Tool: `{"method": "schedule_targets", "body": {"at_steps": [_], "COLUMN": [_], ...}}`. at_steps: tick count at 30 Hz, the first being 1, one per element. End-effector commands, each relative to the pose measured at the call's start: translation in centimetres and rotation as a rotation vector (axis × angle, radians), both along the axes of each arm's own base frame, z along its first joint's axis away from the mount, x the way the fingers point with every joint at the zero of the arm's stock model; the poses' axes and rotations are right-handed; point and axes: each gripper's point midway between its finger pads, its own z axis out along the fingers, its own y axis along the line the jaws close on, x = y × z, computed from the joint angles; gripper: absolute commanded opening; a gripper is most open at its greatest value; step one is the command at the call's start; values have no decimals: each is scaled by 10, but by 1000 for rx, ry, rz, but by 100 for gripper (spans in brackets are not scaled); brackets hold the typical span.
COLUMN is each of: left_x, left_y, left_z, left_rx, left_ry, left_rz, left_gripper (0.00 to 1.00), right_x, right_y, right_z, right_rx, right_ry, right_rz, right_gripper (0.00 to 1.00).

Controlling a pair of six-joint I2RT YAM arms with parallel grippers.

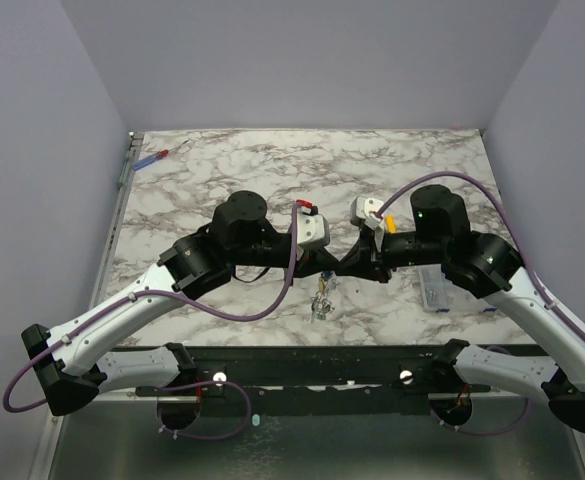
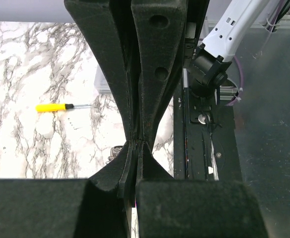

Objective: Put the keys on the keyring

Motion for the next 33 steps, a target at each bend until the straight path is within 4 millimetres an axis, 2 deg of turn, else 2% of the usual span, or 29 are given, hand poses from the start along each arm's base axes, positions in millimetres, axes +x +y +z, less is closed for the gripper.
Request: {"method": "schedule_targets", "body": {"at_steps": [1, 6, 7, 11, 13, 15, 18, 23, 30, 33], "left_x": [-4, -2, -2, 3, 8, 14, 20, 22, -2, -7], "left_y": [-4, -4, -4, -2, 0, 5, 14, 28, 22, 21], "left_z": [13, 15, 17, 25, 34, 47, 68, 93, 108, 114], "left_rx": [-50, -52, -55, -72, -97, -140, -212, -320, -388, -413], "left_ry": [-30, -40, -43, -59, -78, -104, -136, -162, -184, -197], "left_rz": [-29, -18, -16, 13, 54, 103, 179, 246, 108, 74], "left_gripper": [0, 2, 7, 42, 52, 57, 58, 46, 45, 38], "right_x": [2, 1, 1, -2, -3, -4, -4, -8, -17, -25], "right_y": [6, 2, 1, 1, 1, 0, -2, -14, -25, -34], "right_z": [10, 14, 16, 20, 23, 25, 32, 58, 94, 109], "right_rx": [61, 111, 127, 184, 207, 225, 250, 356, 528, 614], "right_ry": [-83, -163, -178, -216, -229, -240, -267, -365, -477, -510], "right_rz": [26, 20, 21, 27, 25, 23, 8, -35, -70, -80], "right_gripper": [3, 1, 1, 1, 1, 1, 1, 1, 1, 1]}}
